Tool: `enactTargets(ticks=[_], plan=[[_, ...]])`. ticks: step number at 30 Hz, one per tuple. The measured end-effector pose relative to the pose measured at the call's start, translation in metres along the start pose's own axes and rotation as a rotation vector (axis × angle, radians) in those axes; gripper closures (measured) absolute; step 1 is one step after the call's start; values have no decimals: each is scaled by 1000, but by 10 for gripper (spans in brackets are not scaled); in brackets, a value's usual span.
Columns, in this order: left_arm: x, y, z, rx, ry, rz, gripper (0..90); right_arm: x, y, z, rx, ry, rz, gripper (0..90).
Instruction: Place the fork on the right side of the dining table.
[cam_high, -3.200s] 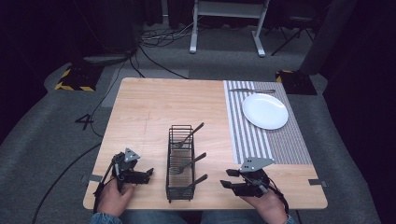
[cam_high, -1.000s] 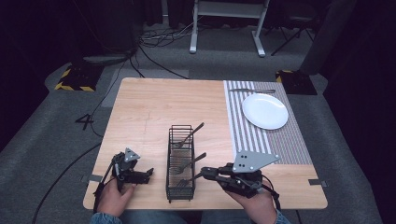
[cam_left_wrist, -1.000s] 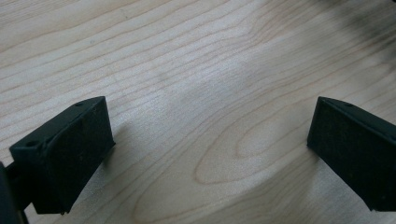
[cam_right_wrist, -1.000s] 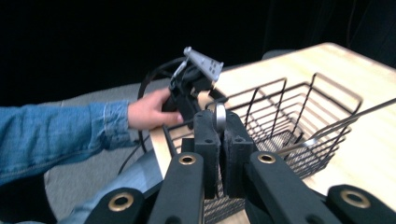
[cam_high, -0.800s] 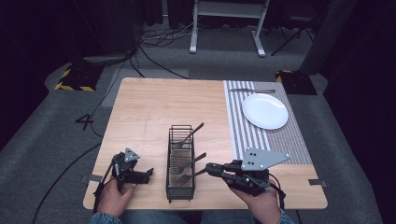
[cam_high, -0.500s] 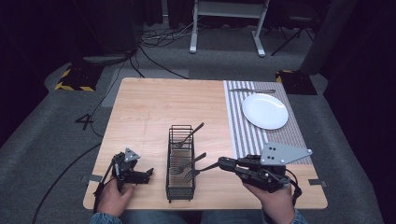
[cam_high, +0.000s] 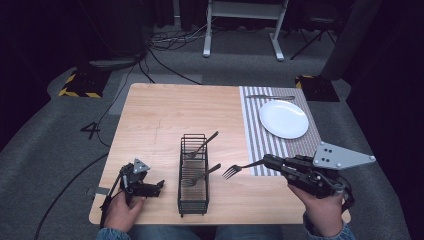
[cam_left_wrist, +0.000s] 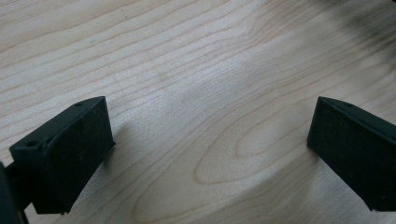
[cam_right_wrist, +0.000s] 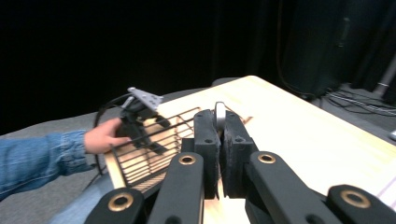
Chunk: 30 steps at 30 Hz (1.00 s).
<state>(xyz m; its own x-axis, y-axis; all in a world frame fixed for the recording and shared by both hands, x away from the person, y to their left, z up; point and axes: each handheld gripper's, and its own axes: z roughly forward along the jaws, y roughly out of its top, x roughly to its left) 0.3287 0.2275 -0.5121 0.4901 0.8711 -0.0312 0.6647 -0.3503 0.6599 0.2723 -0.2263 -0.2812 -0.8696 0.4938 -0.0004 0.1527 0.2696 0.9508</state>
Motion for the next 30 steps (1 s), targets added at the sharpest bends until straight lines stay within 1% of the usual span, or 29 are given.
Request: enactTargets(ticks=[6,7,11,13,14,20,22,25,29,30], plan=[[0,0,0,0,0,0,2,-15,-3,-9,3,-63,14,868],[0,0,0,0,0,0,2,-15,-3,-9,3,-63,14,868],[0,0,0,0,0,0,3,-28,-6,-12,9,-128,22,868],[0,0,0,1,1,0,2,-36,-9,-12,16,-171,16,868],[0,0,0,-1,0,0,3,-38,-10,-13,18,-182,23,868],[0,0,0,0,0,0,3,-64,-19,-14,13,-253,60,868],[0,0,0,0,0,0,3,-73,-23,-14,14,-286,67,868],[0,0,0,0,0,0,3,-85,-29,-14,15,-321,88,868],[0,0,0,0,0,0,3,-100,-39,-14,12,-351,135,868],[0,0,0,1,1,0,3,-103,-41,-13,12,-354,137,868]])
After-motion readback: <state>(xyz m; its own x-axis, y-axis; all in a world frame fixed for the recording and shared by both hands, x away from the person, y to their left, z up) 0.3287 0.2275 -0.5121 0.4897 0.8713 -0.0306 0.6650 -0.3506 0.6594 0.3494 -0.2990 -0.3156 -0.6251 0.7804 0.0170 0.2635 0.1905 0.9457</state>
